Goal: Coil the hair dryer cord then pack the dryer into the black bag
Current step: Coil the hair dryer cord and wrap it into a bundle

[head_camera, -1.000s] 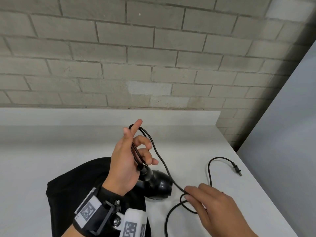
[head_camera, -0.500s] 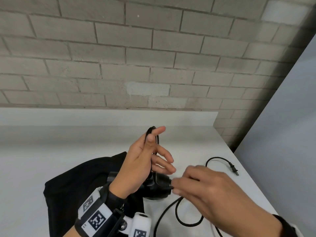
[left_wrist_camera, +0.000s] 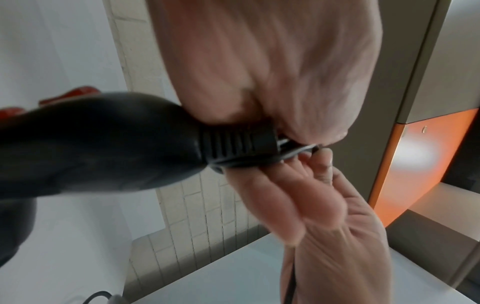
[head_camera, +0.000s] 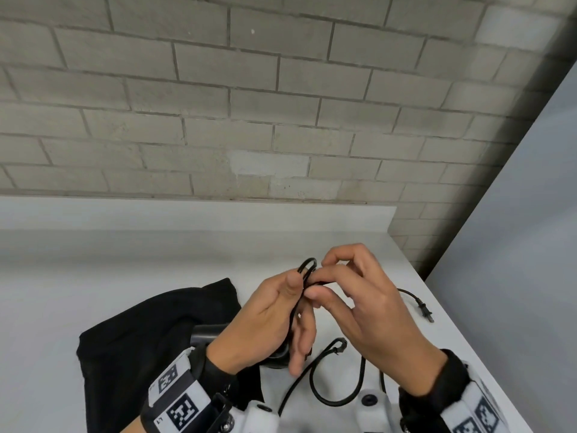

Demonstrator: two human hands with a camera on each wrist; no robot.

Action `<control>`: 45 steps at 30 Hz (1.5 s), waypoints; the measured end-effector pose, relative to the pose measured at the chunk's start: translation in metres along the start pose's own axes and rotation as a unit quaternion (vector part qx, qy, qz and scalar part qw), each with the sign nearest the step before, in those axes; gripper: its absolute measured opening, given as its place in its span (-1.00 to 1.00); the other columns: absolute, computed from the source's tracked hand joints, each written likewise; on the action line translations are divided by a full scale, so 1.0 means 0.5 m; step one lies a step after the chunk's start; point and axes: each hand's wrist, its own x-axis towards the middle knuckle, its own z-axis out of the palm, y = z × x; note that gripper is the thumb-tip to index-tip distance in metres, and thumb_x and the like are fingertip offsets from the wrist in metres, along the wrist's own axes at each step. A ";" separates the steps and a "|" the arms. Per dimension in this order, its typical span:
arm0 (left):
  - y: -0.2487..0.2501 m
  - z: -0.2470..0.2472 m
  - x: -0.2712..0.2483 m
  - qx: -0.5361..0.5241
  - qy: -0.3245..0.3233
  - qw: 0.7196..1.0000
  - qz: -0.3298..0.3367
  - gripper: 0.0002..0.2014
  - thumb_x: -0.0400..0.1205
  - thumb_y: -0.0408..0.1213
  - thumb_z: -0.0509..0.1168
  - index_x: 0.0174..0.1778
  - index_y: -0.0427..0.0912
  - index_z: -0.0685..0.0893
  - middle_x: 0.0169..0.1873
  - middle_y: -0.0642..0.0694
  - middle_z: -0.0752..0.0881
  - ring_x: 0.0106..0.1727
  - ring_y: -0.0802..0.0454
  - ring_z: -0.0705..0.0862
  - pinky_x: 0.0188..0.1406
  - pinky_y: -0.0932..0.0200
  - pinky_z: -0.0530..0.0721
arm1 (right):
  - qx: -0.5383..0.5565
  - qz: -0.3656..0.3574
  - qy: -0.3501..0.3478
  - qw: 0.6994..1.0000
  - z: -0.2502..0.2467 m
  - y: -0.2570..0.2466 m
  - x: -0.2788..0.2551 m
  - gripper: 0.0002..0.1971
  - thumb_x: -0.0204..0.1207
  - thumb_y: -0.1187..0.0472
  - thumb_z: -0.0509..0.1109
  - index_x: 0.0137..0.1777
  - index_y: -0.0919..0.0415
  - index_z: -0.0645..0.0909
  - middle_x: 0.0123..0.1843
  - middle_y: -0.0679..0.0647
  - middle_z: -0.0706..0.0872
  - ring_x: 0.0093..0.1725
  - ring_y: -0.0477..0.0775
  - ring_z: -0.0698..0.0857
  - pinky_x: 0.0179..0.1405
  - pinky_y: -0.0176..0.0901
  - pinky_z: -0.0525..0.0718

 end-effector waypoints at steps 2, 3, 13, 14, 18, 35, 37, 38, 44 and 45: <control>-0.002 -0.006 -0.001 -0.013 -0.007 1.000 -0.002 -0.35 0.58 0.41 0.13 -0.16 -0.24 0.52 -0.63 -0.26 0.65 -0.72 -0.05 0.61 -0.64 0.26 0.49 | 0.031 0.037 0.013 0.999 0.000 0.003 0.002 -0.71 0.54 -0.09 0.41 0.17 -0.07 0.47 0.10 -0.37 0.43 -0.20 -0.31 0.53 -0.20 -0.56 0.49; -0.003 -0.008 -0.002 -0.019 -0.013 1.000 -0.002 -0.39 0.60 0.38 0.15 -0.23 -0.20 0.51 -0.64 -0.24 0.64 -0.74 -0.04 0.60 -0.66 0.28 0.46 | 0.050 0.057 0.005 0.997 -0.002 0.006 0.004 -0.65 0.51 -0.12 0.42 0.22 -0.11 0.43 0.13 -0.41 0.43 -0.18 -0.29 0.53 -0.18 -0.59 0.46; -0.002 -0.009 -0.017 -0.047 0.010 0.999 0.015 -0.46 0.59 0.28 0.27 -0.16 -0.23 0.63 -0.63 -0.16 0.51 -0.70 0.04 0.53 -0.42 0.06 0.71 | 0.087 0.044 -0.058 0.994 0.003 0.037 0.010 -0.86 0.66 -0.01 0.26 -0.06 -0.04 0.60 -0.26 -0.36 0.58 -0.28 -0.26 0.55 -0.24 -0.56 0.40; -0.004 -0.008 -0.018 -0.046 0.018 0.999 0.023 -0.46 0.61 0.26 0.25 -0.13 -0.25 0.61 -0.60 -0.15 0.51 -0.65 0.02 0.54 -0.33 -0.01 0.73 | 0.085 0.045 -0.046 0.994 0.007 0.038 0.010 -0.85 0.66 -0.02 0.26 -0.07 -0.03 0.61 -0.27 -0.32 0.59 -0.29 -0.24 0.54 -0.25 -0.55 0.41; -0.014 -0.013 -0.022 -0.027 0.047 0.998 0.034 -0.52 0.71 0.15 0.13 -0.10 -0.26 0.59 -0.51 -0.10 0.56 -0.47 -0.14 0.68 0.00 -0.20 0.70 | 0.081 0.059 -0.027 0.995 0.019 0.037 0.009 -0.82 0.66 -0.06 0.25 -0.08 -0.03 0.61 -0.24 -0.15 0.63 -0.28 -0.15 0.57 -0.27 -0.45 0.47; -0.018 -0.015 -0.018 -0.086 0.242 0.963 0.078 -0.68 0.70 -0.03 0.19 -0.16 -0.19 0.67 -0.60 -0.07 0.37 -0.69 0.06 0.27 -0.53 0.14 0.52 | 0.520 0.474 0.020 0.710 0.069 0.006 -0.064 -0.83 0.57 0.34 0.42 0.09 0.39 0.54 -0.26 0.24 0.67 -0.50 0.10 0.62 -0.41 -0.01 0.73; -0.017 -0.017 -0.014 -0.094 0.274 0.954 0.080 -0.67 0.76 -0.04 0.18 -0.14 -0.20 0.67 -0.58 -0.08 0.36 -0.68 0.07 0.28 -0.49 0.10 0.47 | 0.539 0.476 0.047 0.694 0.076 -0.002 -0.089 -0.77 0.49 0.30 0.43 0.07 0.40 0.54 -0.35 0.26 0.63 -0.58 0.11 0.54 -0.50 -0.03 0.67; -0.018 -0.018 -0.012 -0.099 0.284 0.950 0.077 -0.67 0.77 -0.06 0.17 -0.13 -0.21 0.67 -0.57 -0.08 0.36 -0.68 0.07 0.29 -0.47 0.09 0.44 | 0.514 0.466 0.076 0.716 0.077 -0.004 -0.102 -0.75 0.47 0.28 0.43 0.07 0.39 0.54 -0.37 0.26 0.62 -0.61 0.11 0.50 -0.53 -0.05 0.64; -0.024 -0.010 -0.010 -0.102 0.257 0.958 0.078 -0.67 0.72 -0.02 0.18 -0.15 -0.20 0.66 -0.54 -0.12 0.39 -0.67 0.07 0.32 -0.47 0.09 0.53 | 0.325 0.391 0.157 0.847 0.088 -0.007 -0.129 -0.82 0.67 0.37 0.28 0.05 0.11 0.66 -0.25 0.12 0.76 -0.56 -0.01 0.43 -0.57 -0.08 0.51; -0.025 -0.007 -0.010 -0.102 0.241 0.962 0.079 -0.68 0.70 -0.03 0.18 -0.14 -0.19 0.67 -0.54 -0.12 0.40 -0.67 0.06 0.33 -0.47 0.11 0.56 | 0.305 0.388 0.151 0.857 0.091 -0.009 -0.125 -0.82 0.66 0.34 0.30 0.05 0.06 0.67 -0.22 0.11 0.78 -0.55 -0.02 0.44 -0.54 -0.09 0.49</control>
